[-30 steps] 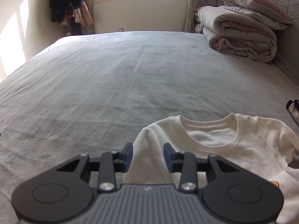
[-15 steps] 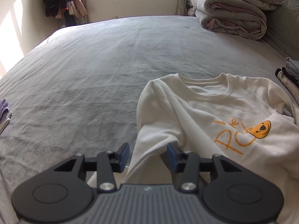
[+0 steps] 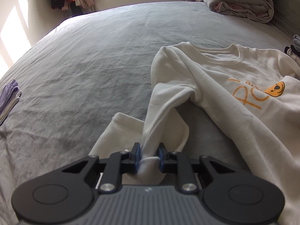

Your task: Fold clothes

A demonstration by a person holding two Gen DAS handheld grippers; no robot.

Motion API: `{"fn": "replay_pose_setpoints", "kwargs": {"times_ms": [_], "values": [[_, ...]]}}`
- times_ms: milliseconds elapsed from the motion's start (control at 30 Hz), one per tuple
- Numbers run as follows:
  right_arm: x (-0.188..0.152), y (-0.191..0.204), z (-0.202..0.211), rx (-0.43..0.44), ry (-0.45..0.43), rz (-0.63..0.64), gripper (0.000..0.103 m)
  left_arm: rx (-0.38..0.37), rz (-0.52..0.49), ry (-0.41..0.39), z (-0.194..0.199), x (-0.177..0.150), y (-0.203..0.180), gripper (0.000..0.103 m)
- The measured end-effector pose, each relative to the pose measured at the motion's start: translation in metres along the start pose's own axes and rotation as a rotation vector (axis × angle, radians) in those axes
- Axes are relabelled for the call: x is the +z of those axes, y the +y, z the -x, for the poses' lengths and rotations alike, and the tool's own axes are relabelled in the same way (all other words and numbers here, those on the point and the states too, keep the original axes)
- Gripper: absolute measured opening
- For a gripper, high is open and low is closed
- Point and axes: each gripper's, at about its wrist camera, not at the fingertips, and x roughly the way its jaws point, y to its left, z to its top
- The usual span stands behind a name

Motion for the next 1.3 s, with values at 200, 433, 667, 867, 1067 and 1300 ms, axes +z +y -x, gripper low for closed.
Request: {"fn": "replay_pose_setpoints", "kwargs": {"times_ms": [200, 433, 667, 867, 1067, 1300], "values": [[-0.014, -0.002, 0.0, 0.011, 0.01, -0.005, 0.042, 0.129, -0.031, -0.056, 0.001, 0.006, 0.003, 0.008], [-0.013, -0.009, 0.008, 0.05, 0.003, -0.022, 0.043, 0.296, -0.048, -0.105, -0.003, 0.036, 0.034, 0.008], [-0.011, -0.015, 0.007, 0.08, 0.008, -0.04, 0.043, 0.359, -0.003, -0.16, -0.004, 0.07, 0.064, 0.008], [-0.011, -0.015, 0.004, 0.107, 0.02, -0.034, 0.043, 0.425, -0.002, -0.225, -0.008, 0.086, 0.067, 0.008], [-0.01, -0.011, 0.004, 0.136, 0.021, -0.02, 0.043, 0.405, 0.052, -0.17, -0.025, 0.081, 0.067, 0.009], [-0.01, -0.015, 0.005, 0.137, 0.021, -0.022, 0.043, 0.357, 0.079, -0.137, -0.017, 0.062, 0.054, 0.029]]}}
